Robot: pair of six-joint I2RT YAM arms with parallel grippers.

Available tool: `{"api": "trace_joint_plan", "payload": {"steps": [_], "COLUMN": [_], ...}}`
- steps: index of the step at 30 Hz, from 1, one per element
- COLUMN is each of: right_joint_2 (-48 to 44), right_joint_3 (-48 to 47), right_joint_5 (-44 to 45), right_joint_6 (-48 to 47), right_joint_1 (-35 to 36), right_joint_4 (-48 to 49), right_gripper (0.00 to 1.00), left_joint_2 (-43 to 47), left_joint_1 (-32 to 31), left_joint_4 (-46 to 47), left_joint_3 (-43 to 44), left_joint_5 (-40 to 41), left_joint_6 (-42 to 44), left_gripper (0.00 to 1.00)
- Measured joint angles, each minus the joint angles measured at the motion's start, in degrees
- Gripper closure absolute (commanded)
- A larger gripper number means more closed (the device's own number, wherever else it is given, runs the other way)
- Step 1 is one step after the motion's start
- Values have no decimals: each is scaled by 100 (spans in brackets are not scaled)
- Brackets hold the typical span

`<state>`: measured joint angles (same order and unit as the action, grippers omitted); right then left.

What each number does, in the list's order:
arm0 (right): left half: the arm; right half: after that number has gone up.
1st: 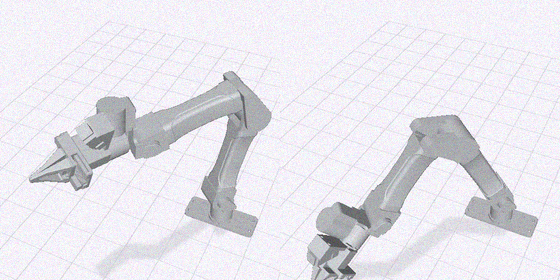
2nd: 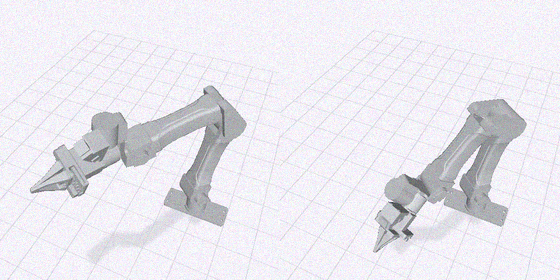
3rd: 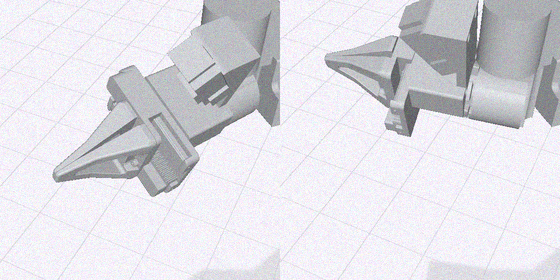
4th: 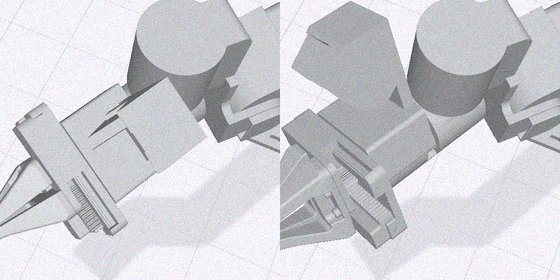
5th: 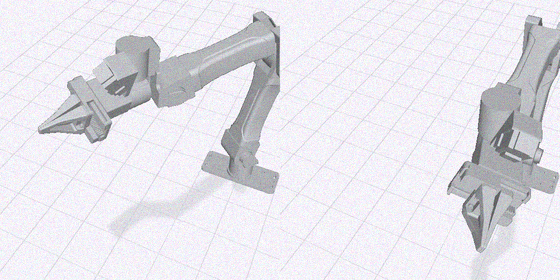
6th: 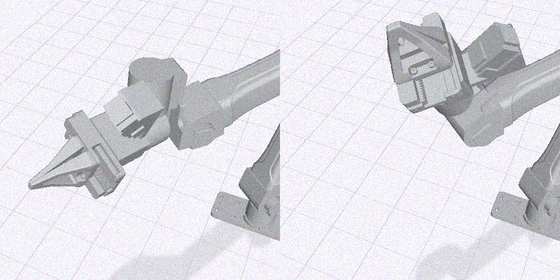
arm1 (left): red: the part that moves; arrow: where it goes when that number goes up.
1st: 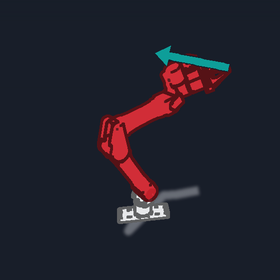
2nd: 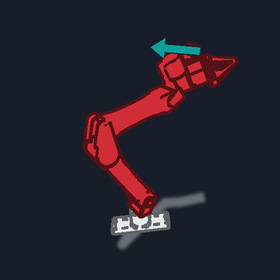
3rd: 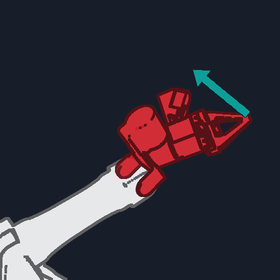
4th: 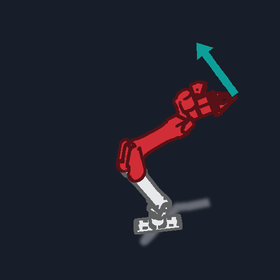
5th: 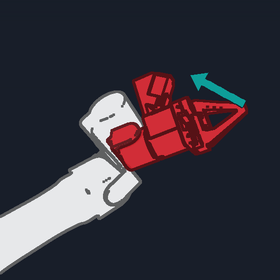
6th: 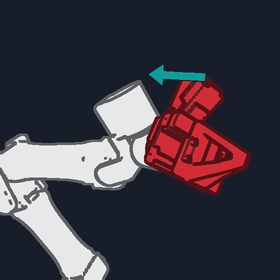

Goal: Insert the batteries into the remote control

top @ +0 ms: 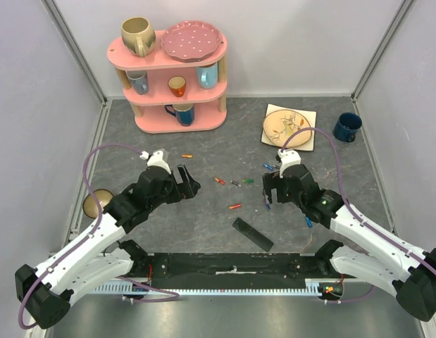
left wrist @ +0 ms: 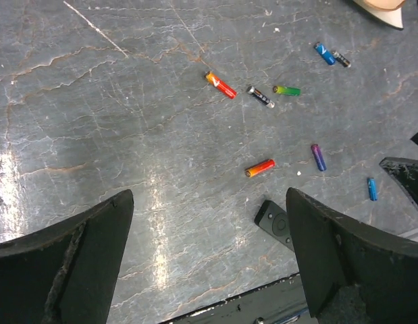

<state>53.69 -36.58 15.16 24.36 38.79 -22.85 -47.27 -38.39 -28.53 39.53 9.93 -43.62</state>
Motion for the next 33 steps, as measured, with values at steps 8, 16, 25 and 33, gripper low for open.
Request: {"api": "trace_joint_plan", "payload": {"steps": [8,16,25,33], "right_joint_2": [63,1084,1899,1965], "right_joint_3": [-192,-688,-632,-234], "right_joint_5": [-767,-697,-584,-636], "right_joint_6": [-267,-492,-170,151], "right_joint_1": [105,1862,2337,2544], "right_joint_4": [-168,-693,-981,-730], "right_gripper": [3,6,17,19], "left_joint_2": [632,955,1606,1705], "left_joint_1": [0,0,0,0], "left_joint_4": [339,754,1163,1379], "left_joint_3": [-328,-710,-1187,-1377], "left_joint_5": [-258,-632,-975,-1156], "left_joint_6": [116,317,330,326], "left_gripper": [3,9,13,13]}}
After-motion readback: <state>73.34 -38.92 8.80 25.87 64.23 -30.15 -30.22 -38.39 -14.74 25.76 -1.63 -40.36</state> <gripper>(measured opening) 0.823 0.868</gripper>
